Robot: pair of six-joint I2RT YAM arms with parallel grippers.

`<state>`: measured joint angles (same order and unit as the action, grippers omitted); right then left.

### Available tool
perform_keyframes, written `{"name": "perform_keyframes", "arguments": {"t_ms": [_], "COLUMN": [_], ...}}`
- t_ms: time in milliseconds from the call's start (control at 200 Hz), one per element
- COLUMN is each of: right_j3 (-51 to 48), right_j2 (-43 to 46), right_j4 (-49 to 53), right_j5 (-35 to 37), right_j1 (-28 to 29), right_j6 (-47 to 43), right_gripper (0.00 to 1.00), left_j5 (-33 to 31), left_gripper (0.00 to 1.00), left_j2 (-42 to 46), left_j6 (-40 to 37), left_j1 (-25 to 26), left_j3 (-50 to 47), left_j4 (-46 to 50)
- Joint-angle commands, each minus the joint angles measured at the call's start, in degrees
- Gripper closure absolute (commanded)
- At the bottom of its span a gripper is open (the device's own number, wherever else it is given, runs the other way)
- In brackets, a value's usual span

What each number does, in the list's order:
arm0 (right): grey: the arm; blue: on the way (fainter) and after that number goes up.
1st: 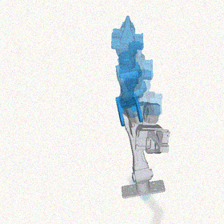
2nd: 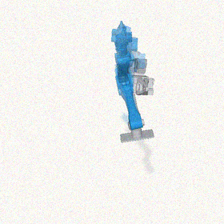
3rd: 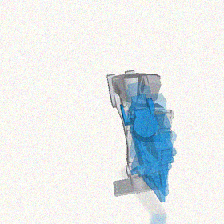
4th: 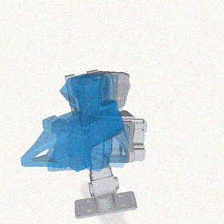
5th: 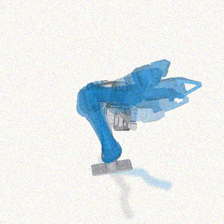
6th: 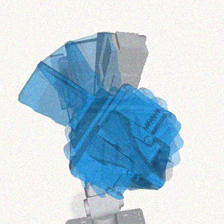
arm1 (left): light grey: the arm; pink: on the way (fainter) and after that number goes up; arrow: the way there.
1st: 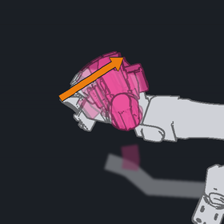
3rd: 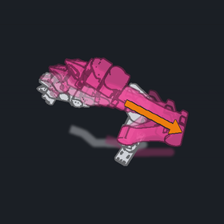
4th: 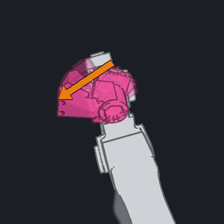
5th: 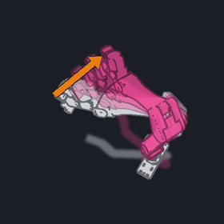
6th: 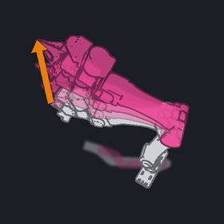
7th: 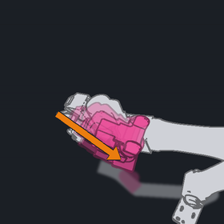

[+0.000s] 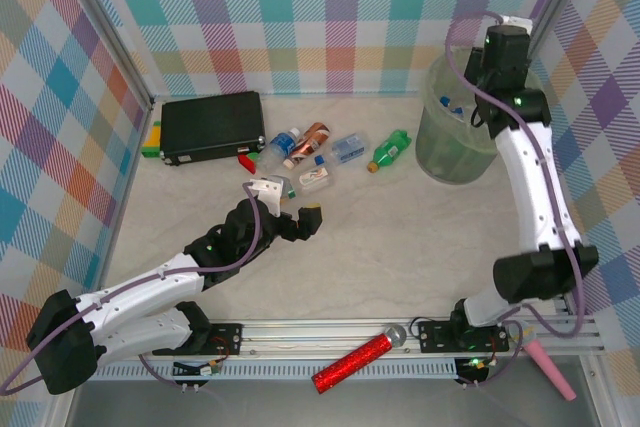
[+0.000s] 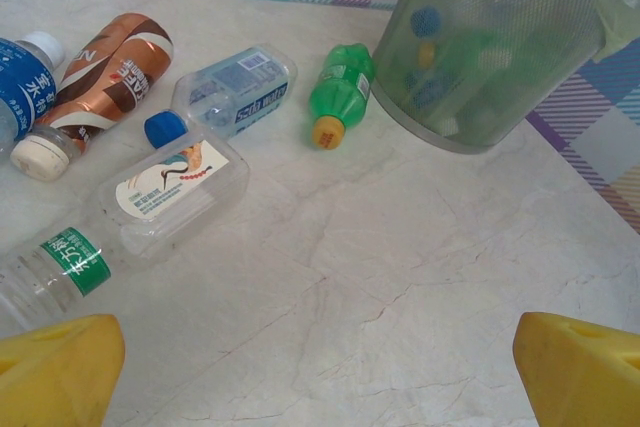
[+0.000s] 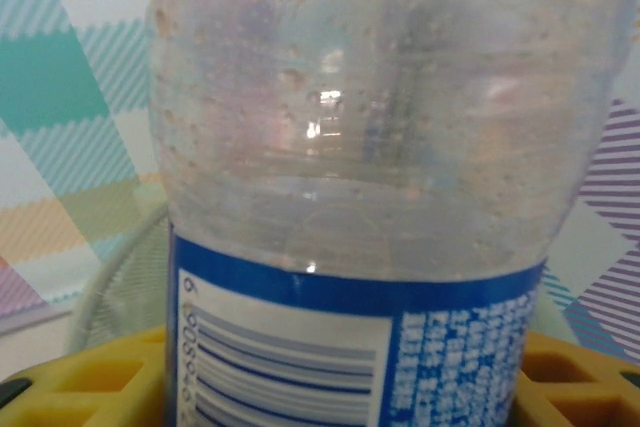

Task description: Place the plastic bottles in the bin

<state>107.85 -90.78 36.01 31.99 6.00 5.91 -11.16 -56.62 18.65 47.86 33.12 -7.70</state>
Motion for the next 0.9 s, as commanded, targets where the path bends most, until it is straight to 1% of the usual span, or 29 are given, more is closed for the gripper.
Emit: {"name": "perform_keyframes", "arguments": {"t_ms": [0, 280, 450, 575, 600, 625, 655, 660, 715, 730, 755, 895], "right_j3": [6.8, 14.7, 14.7, 14.4, 14.4, 14.4, 14.5, 14.5, 14.6, 14.6, 14.7, 14.9], "right_j2": [-4.8, -13.0, -15.3, -16.5, -16.7, -17.0, -17.1, -17.1, -17.4, -17.4, -17.4, -17.0], "right_j4": [7.4, 9.9, 8.6, 6.7, 6.2, 6.0, 6.1, 6.0, 6.0, 6.0, 6.2, 6.7], "right_j5": [-3.5, -2.8, -2.6, -3.3, -3.3, -3.4, -3.6, -3.6, -3.5, -3.5, -3.5, -2.9], "right_j1": [-2.1, -6.2, -8.7, -9.5, -9.5, -9.6, -9.7, -9.6, -9.6, -9.6, -9.7, -9.6], "right_j6": [-0.6, -3.5, -6.3, -9.8, -10.6, -10.9, -11.1, -11.1, -10.8, -10.8, -10.5, -9.3], "right_gripper": [0.41, 0.41, 0.41, 0.4, 0.38, 0.34, 0.25, 0.25, 0.05, 0.02, 0.0, 0.01], "left_j5": [-0.7, -0.7, -1.2, -1.3, -1.3, -1.3, -1.4, -1.4, -1.6, -1.6, -1.6, -1.6], "left_gripper": [0.0, 0.0, 0.0, 0.0, 0.0, 0.0, 0.01, 0.01, 0.0, 0.0, 0.0, 0.01], "left_j2": [1.0, 1.2, 1.2, 0.9, 0.7, 0.6, 0.4, 0.4, 0.2, 0.1, 0.0, -0.1], "left_j6": [-0.2, -0.2, -0.5, -0.6, -0.6, -0.6, -0.6, -0.6, -0.7, -0.8, -0.8, -0.8], "left_j1": [-0.4, -0.4, -0.4, -0.4, -0.4, -0.3, -0.4, -0.4, -0.4, -0.4, -0.4, -0.4], "left_j3": [-0.6, -0.6, -0.6, -0.6, -0.5, -0.5, -0.5, -0.4, -0.4, -0.4, -0.3, -0.3], "left_j4": [-1.0, -0.9, -0.8, -0.9, -0.9, -0.9, -0.9, -0.9, -0.9, -0.9, -0.8, -0.9]}}
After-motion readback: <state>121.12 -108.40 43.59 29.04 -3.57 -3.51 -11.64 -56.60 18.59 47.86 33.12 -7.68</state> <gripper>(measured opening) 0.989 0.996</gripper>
